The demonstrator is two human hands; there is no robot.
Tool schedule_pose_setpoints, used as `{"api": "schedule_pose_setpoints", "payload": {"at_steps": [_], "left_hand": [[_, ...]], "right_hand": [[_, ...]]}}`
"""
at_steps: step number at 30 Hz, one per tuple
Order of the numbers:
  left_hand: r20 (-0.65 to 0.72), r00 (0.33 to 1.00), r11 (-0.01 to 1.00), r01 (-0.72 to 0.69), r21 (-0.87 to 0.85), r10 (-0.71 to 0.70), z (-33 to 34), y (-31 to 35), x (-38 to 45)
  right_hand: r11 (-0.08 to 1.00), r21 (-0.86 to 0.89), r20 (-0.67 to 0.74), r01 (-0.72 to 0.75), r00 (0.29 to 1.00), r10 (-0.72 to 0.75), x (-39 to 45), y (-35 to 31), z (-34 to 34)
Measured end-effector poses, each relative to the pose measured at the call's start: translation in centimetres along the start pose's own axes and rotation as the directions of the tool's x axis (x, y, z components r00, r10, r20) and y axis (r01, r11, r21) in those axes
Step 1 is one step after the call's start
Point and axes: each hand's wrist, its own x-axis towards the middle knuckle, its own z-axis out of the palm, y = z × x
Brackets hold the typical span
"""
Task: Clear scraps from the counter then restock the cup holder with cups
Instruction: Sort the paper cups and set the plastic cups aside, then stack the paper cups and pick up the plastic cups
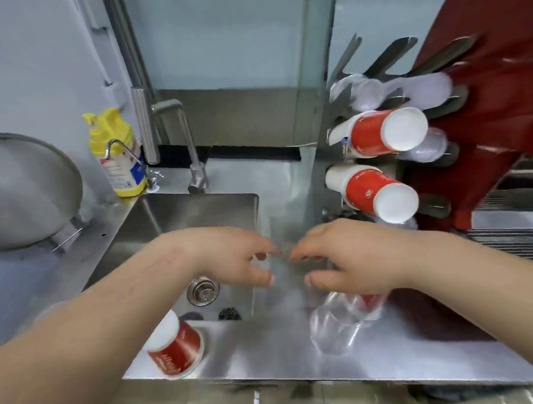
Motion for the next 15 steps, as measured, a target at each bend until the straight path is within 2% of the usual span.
{"api": "schedule_pose_setpoints", "payload": {"at_steps": [5, 8, 11, 15], "left_hand": [[0.053, 0.987, 0.988, -0.151, 0.026, 0.149, -1.4, 5.8, 5.6], [0.012, 0.978, 0.978, -0.207, 0.028, 0.207, -0.9, 8.8, 8.4], [-0.097, 0.977, 0.982, -0.191, 0.009, 0.191, 0.6, 10.9, 11.1], [-0.148, 0.977, 0.979, -0.170, -0.110, 0.153, 2.1, 12.4, 13.6]], "right_hand": [[0.983, 0.043, -0.013, -0.176, 0.984, 0.177, -7.3, 4.4, -0.8], [0.942, 0.139, 0.000, -0.307, 0.951, 0.310, -10.7, 6.6, 0.0], [0.867, 0.280, 0.011, -0.412, 0.904, 0.426, -12.7, 8.2, 2.2], [0.746, 0.434, -0.043, -0.504, 0.816, 0.576, -13.9, 9.2, 6.5]]}}
